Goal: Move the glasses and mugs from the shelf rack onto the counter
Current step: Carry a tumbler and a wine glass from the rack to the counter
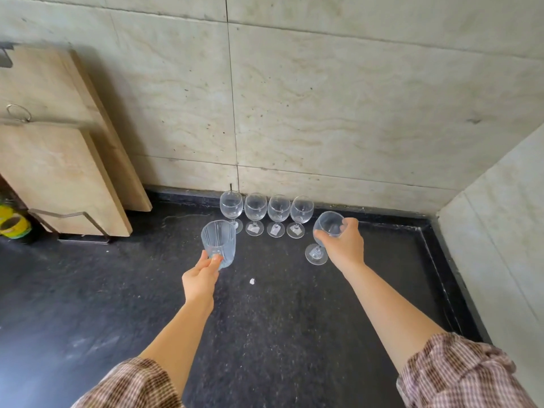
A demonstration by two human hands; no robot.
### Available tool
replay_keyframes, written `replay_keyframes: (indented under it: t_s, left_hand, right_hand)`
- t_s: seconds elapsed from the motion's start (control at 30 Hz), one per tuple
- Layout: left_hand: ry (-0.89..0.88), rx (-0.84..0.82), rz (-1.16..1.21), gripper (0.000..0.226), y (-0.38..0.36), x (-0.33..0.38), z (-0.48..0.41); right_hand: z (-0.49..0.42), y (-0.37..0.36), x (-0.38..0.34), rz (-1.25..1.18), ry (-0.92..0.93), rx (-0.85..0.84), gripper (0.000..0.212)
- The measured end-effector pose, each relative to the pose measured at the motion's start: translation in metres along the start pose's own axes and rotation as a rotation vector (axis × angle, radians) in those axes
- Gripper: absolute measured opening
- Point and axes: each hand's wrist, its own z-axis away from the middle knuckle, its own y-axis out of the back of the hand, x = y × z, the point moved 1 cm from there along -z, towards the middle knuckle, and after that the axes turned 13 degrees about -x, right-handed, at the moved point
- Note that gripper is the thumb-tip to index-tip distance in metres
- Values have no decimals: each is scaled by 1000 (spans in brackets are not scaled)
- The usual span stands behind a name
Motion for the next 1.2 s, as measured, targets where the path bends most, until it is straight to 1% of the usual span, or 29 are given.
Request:
replay_keyframes:
  t_s: [0.07, 0.1, 0.27, 0.37, 0.47, 0.53, 0.8, 0.93, 1.1, 1.2]
  left_hand:
    - [-4, -30, -10, 9, 2, -2, -2]
    - [-4, -45, -24, 4, 2, -2, -3]
    - [-31, -91, -59, 11, 5, -5, -9]
    - [-44, -109, -129, 8, 6, -4, -10]
    - [-46, -121, -194, 15, 7, -4, -13]
    - [-43, -112, -216, 20, 7, -4, -15]
    - [-18, -70, -230, 19, 0, -6, -15]
    - [8, -67, -278, 24, 0, -8, -15]
    - [14, -47, -348, 23, 0, -5, -14]
    - [12, -28, -413, 21, 1, -4, -14]
  right_hand:
    - [-11, 2, -1, 13, 5, 12, 62]
    - [-16, 3, -1, 14, 7, 18, 62]
    - [-37, 4, -4, 3, 5, 34, 63]
    - [-47, 4, -2, 18, 5, 21, 62]
    - [-56, 4, -2, 31, 1, 10, 61]
    - [-61, 3, -2, 28, 1, 13, 61]
    - [-72, 6, 1, 56, 3, 6, 67]
    - [-77, 7, 3, 88, 9, -10, 70]
    - [-81, 8, 3, 121, 4, -23, 73]
    - [-76, 6, 0, 127, 16, -2, 77]
